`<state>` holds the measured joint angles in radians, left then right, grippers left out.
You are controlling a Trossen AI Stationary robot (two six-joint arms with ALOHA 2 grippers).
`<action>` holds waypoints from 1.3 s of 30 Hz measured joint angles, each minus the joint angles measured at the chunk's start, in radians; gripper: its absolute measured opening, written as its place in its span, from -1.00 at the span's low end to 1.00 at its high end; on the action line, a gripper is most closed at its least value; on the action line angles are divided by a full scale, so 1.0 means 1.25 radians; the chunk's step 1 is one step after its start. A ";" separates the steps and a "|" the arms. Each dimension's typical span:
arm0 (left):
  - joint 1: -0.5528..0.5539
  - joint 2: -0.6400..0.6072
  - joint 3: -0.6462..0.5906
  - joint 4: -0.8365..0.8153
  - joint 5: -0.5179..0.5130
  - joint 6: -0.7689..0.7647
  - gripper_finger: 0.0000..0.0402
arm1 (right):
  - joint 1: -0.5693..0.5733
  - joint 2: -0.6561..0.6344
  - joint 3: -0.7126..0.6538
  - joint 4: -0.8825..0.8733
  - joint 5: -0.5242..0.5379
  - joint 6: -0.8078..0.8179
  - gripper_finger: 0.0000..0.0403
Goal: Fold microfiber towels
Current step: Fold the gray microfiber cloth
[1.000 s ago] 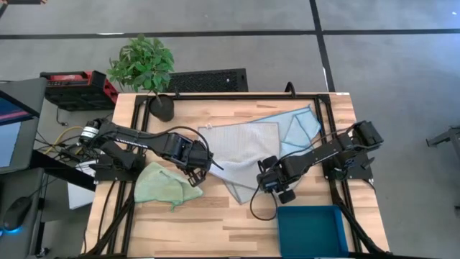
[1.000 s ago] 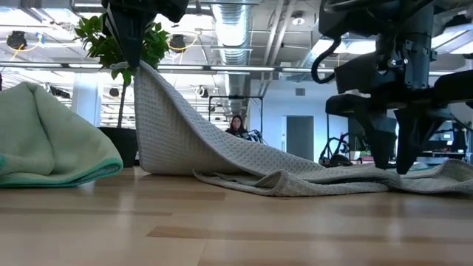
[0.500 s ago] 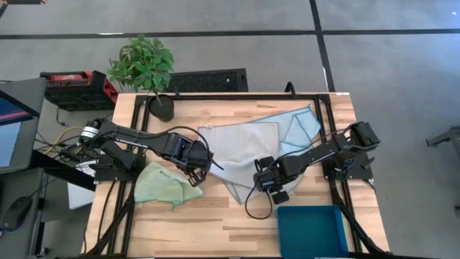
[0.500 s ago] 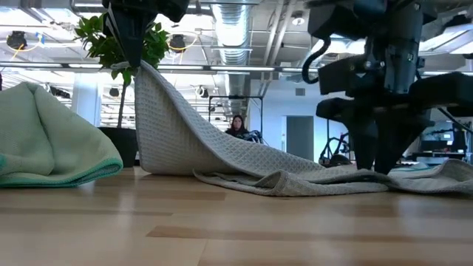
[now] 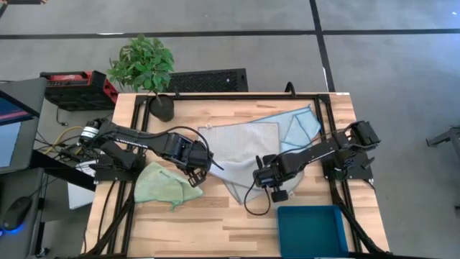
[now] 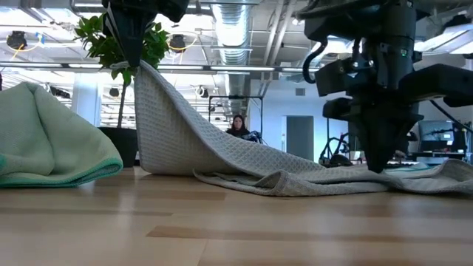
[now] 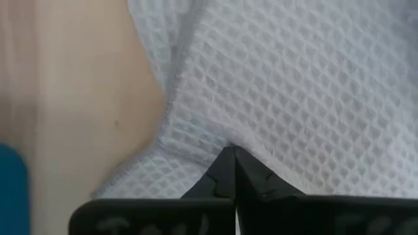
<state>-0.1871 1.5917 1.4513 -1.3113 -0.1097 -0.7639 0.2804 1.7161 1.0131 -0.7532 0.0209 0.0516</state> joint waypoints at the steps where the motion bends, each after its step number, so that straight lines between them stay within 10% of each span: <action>1: 0.000 0.000 0.000 0.000 0.000 0.000 -1.00 | -0.002 0.000 0.001 -0.002 -0.004 0.001 -0.95; 26: 0.000 0.000 0.000 -0.006 -0.005 0.001 -1.00 | -0.019 0.000 -0.039 0.121 -0.037 -0.027 0.06; 32: 0.000 0.000 0.000 -0.006 -0.005 0.001 -1.00 | -0.022 0.000 -0.043 0.125 -0.037 -0.027 -0.09; 39: 0.001 0.000 0.000 -0.006 -0.005 0.001 -1.00 | -0.025 0.000 -0.043 0.125 -0.040 -0.024 -0.77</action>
<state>-0.1854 1.5917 1.4513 -1.3190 -0.1162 -0.7626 0.2491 1.7161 0.9599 -0.5972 -0.0294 0.0219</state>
